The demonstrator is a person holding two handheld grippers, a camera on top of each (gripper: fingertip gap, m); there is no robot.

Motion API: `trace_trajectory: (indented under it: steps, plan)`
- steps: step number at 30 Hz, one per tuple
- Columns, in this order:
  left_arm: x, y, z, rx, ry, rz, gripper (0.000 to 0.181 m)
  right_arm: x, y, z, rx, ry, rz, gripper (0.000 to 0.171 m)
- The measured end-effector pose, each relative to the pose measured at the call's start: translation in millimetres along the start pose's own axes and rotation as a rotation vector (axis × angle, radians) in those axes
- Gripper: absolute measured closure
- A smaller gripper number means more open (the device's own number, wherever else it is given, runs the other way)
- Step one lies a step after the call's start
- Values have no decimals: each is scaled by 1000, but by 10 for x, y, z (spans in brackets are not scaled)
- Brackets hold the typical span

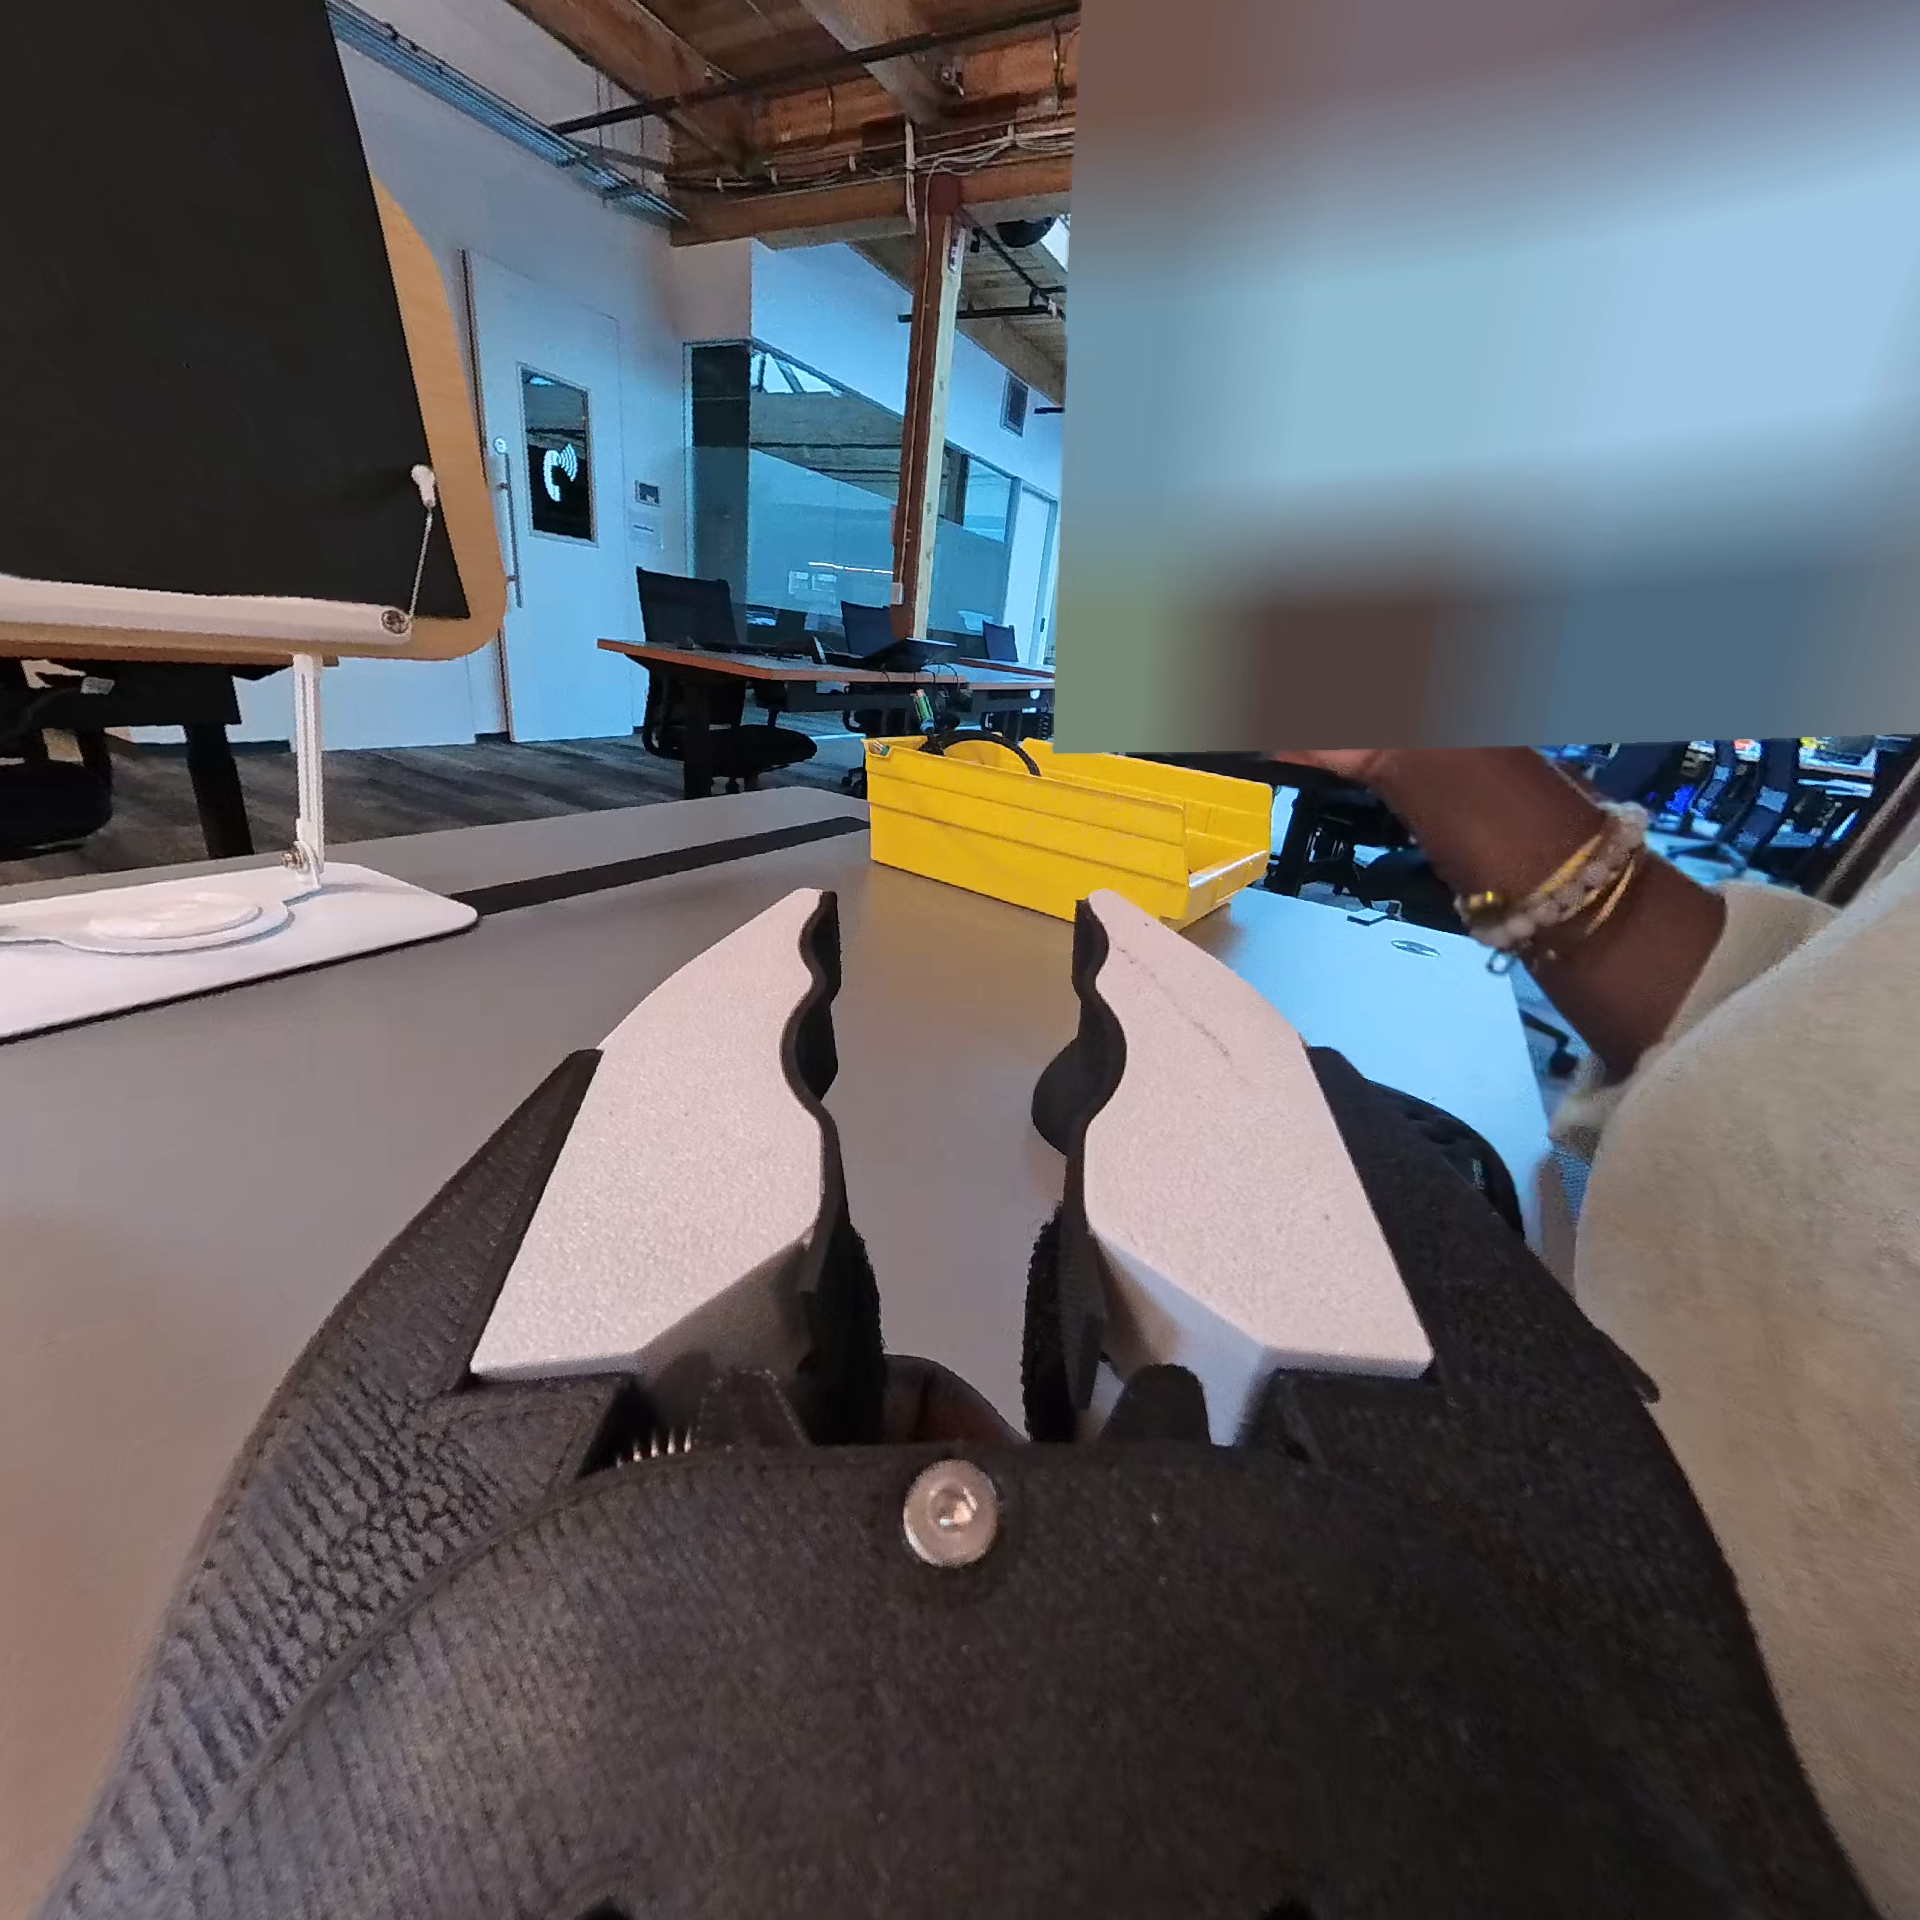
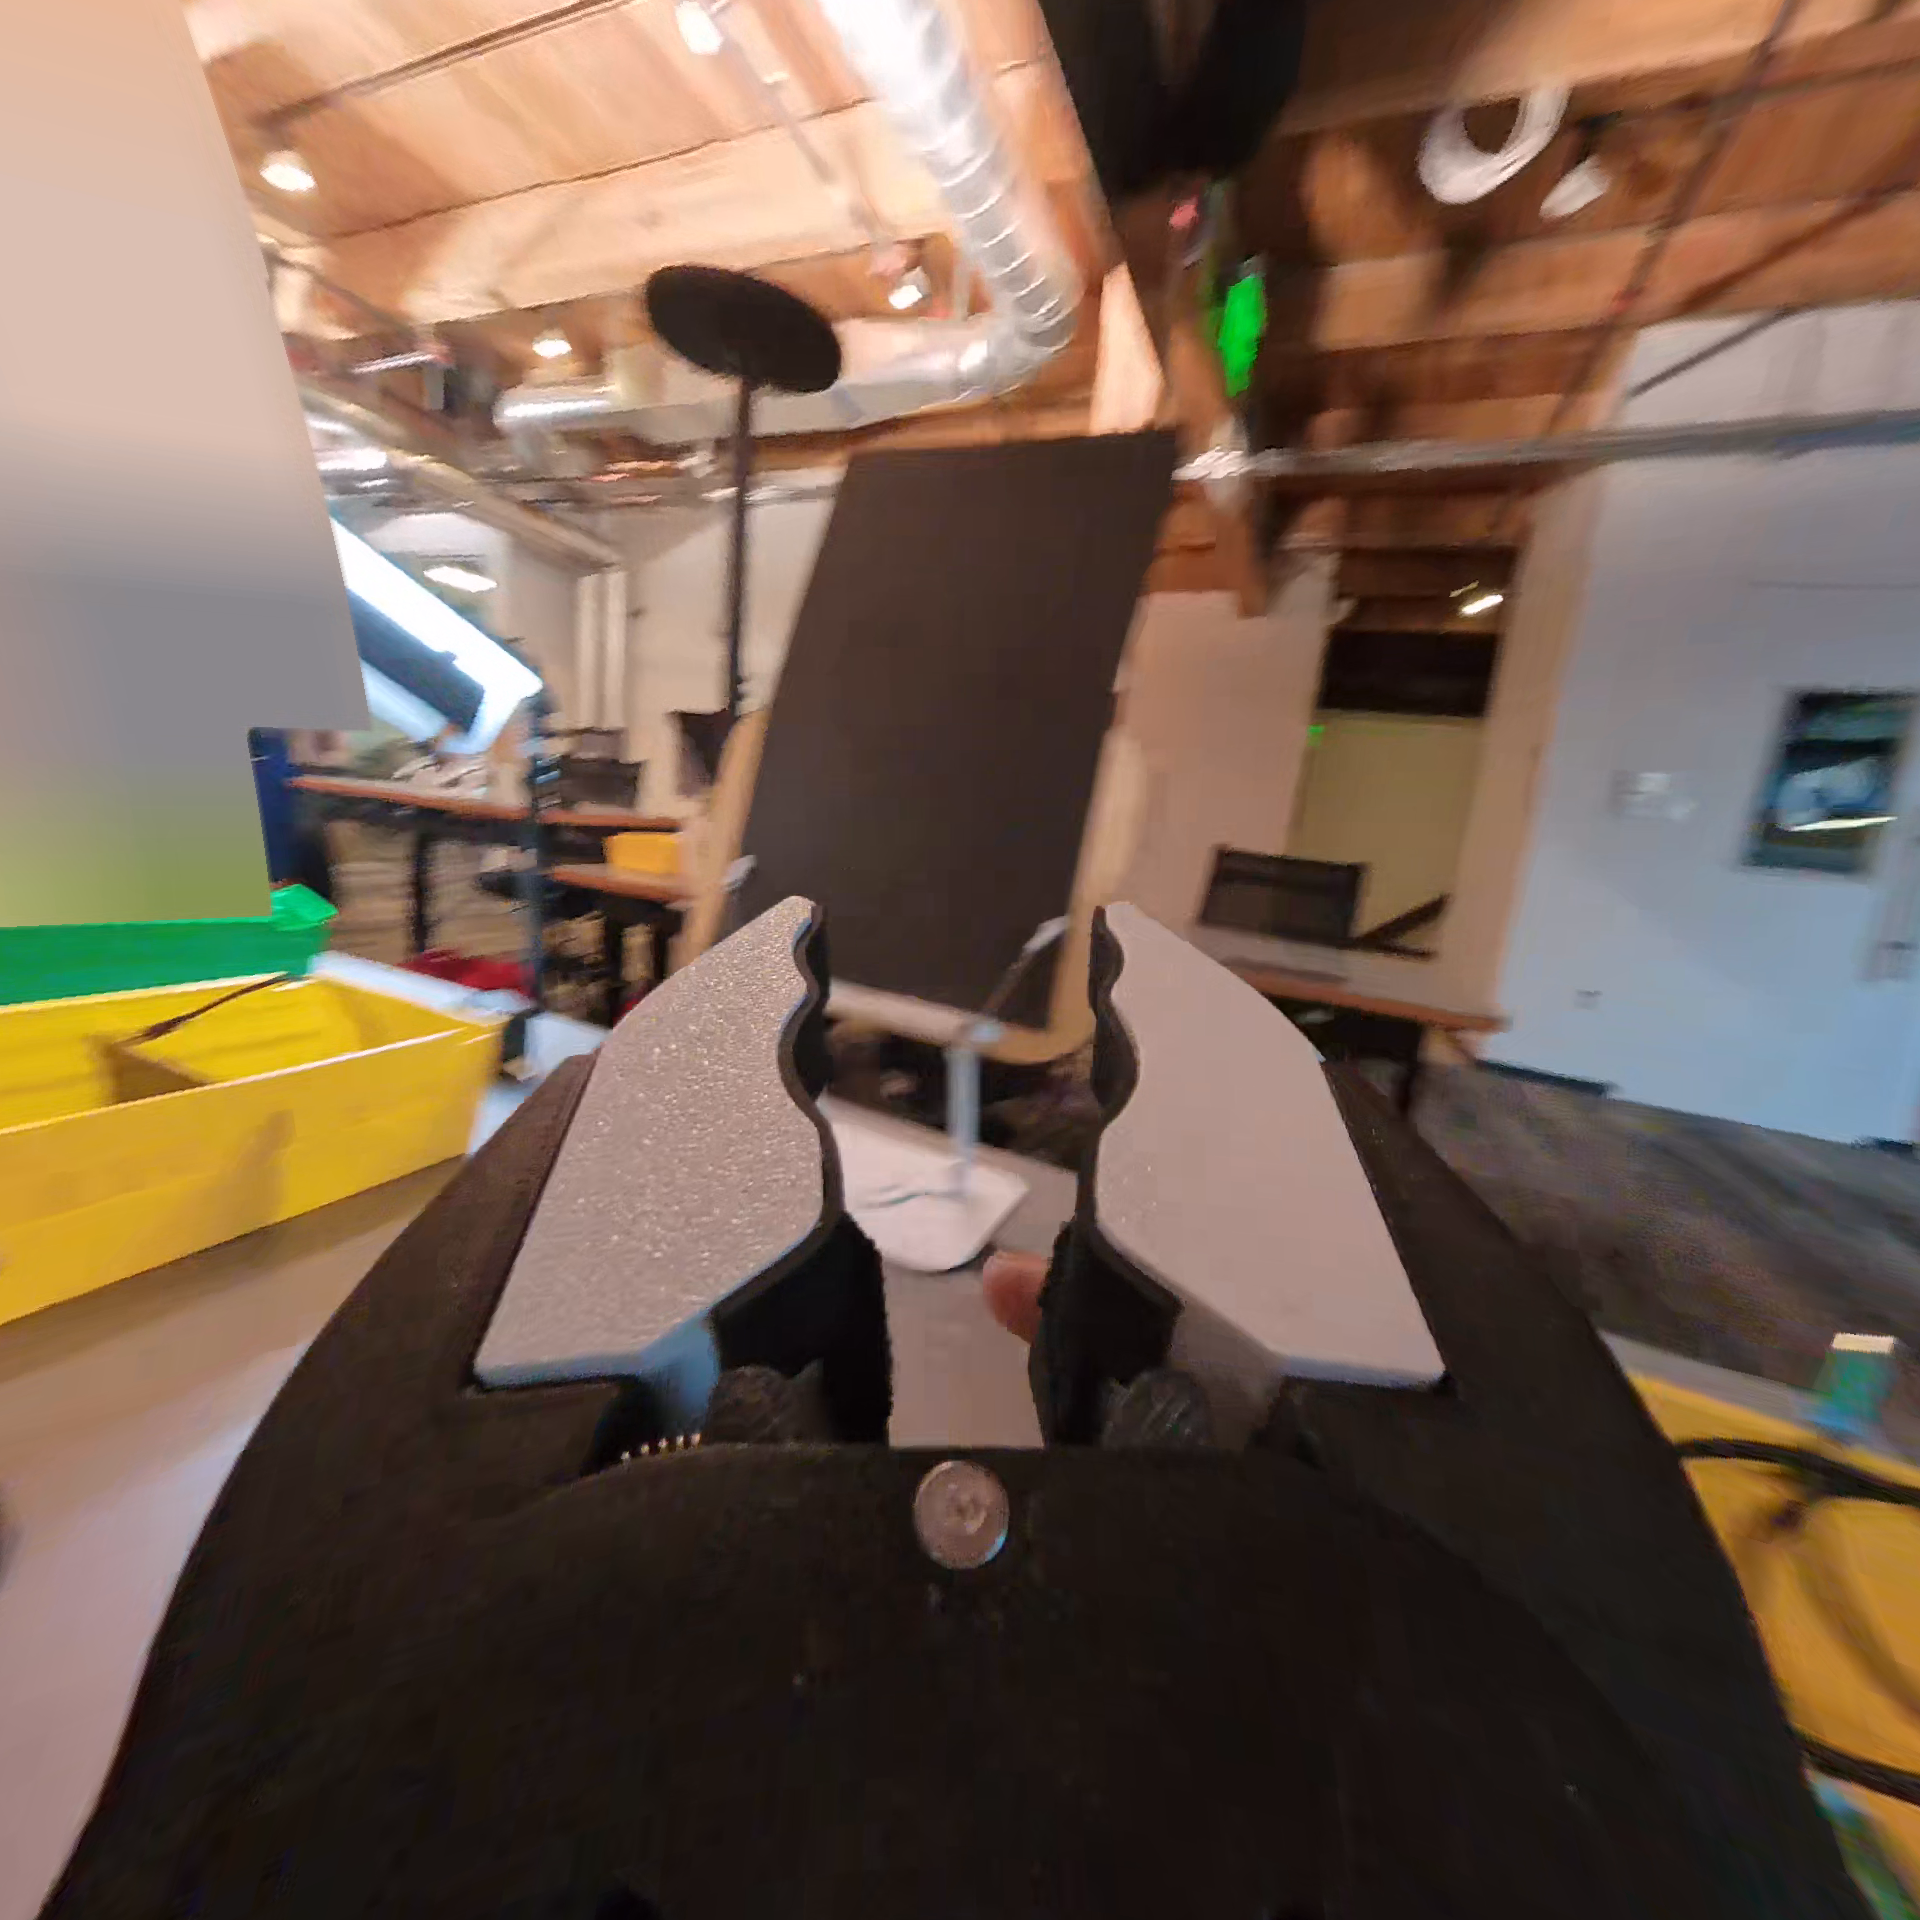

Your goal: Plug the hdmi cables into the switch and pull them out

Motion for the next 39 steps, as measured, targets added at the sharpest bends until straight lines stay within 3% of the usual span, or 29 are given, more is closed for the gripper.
trace_trajectory:
  steps: [5,10,13,17,23,27,32,35,39]
  plan:
    - [30,-34,57,13,-3,-9,138,-881,338,-944,-177,195,246,119]
    - [40,-217,398,4,35,-56,138,-1254,386,-1628,-343,157,353,119]
    - [-344,-386,663,-66,159,51,138,-1375,388,-1762,-412,218,424,115]
    - [-1261,-531,1046,-210,300,232,132,-1372,397,-1786,-417,251,436,116]
    - [-2929,-398,1165,-554,396,460,124,-1378,372,-1745,-386,249,441,122]
    - [-3642,-260,817,-927,465,471,124,-1398,362,-1724,-373,242,456,124]
    - [-4039,-267,220,-1389,419,449,125,-1384,356,-1705,-358,254,456,125]
    - [-4225,-425,0,-1649,526,494,129,-1370,350,-1688,-343,261,452,127]
    - [-4366,-611,-188,-1844,611,519,147,-1357,349,-1677,-332,273,451,128]
Point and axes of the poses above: each gripper's, where its closed fingertips meet, y out along the fingers, z out of its top, x = y × z across the jaws, the point moved 1 cm from there along -y, back along the fingers, and after that the axes turned 10 degrees about z, right-handed, at the moved point
